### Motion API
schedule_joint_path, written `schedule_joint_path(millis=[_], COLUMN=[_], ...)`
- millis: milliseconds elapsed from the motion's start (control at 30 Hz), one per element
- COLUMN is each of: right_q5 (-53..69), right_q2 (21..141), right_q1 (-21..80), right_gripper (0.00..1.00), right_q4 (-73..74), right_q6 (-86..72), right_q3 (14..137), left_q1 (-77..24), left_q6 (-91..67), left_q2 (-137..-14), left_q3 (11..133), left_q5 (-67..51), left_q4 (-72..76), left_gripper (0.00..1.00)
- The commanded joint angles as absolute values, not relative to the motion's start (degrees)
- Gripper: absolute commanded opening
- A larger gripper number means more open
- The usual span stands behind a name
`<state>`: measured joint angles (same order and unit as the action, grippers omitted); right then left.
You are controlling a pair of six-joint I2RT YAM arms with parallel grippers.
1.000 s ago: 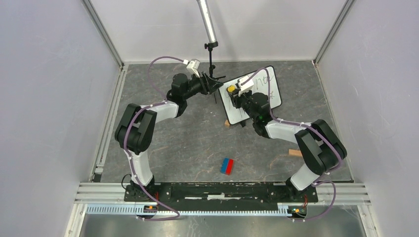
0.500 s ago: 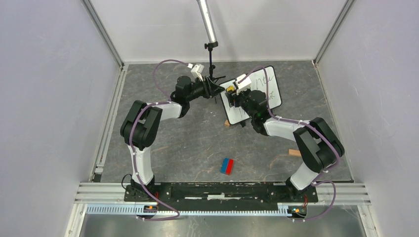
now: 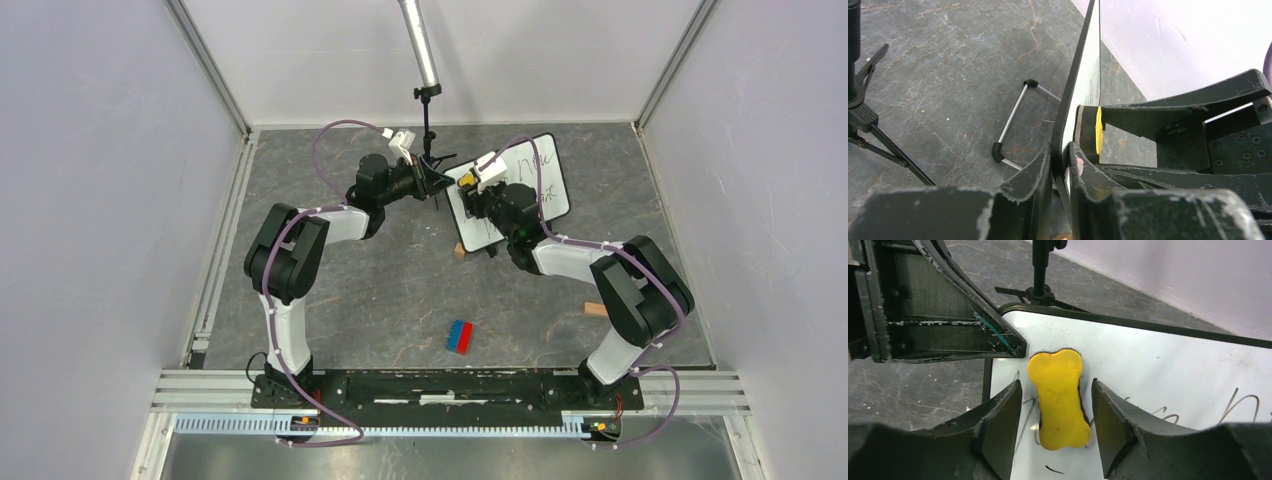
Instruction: Erase the whiteboard
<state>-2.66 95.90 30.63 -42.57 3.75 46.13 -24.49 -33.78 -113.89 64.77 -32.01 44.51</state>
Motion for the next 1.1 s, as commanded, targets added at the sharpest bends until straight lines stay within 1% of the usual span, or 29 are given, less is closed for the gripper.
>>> schedule_joint_path(millis=[0,133,200,433,500,667,800,900,1067], right_q5=[-4.8,-5.4,-5.4,-2.1,-1.4,-2.6,-4.7,-6.6,-10.8], right_q2=[96.0,96.4,97.0,98.4,98.5,99.2,99.5,99.3,99.5], right_q1=[30.6,30.6,30.5,30.7,31.1,34.2,36.9,36.8,34.4], right_gripper=[0.60,0.59,0.55,0.29,0.23,0.16,0.13,0.10,0.09], right_q4=[-44.1,-43.6,-43.4,-42.6,-42.3,-41.4,-40.2,-40.9,-40.4], right_q6=[6.0,6.5,6.6,6.9,6.7,7.5,8.6,6.8,3.7], right_q3=[46.4,47.0,47.5,48.6,48.7,48.7,48.6,47.9,46.9], left_q1=[-24.7,-24.8,-24.8,-24.9,-24.8,-24.9,-24.9,-24.9,-24.9], left_q6=[-31.1,-30.5,-30.2,-29.9,-29.8,-29.6,-29.5,-29.3,-28.4], left_q2=[-114.3,-114.2,-114.1,-114.4,-114.5,-114.3,-114.3,-114.0,-113.7], left_q3=[66.3,66.1,66.0,66.0,65.9,65.8,65.7,65.5,65.3], left_q5=[-32.8,-32.6,-32.6,-32.6,-32.6,-32.7,-32.7,-32.5,-32.5], left_q4=[47.3,47.2,47.1,47.2,47.2,47.2,47.2,47.0,46.1], left_gripper=[0.21,0.14,0.11,0.03,0.02,0.02,0.02,0.02,0.02])
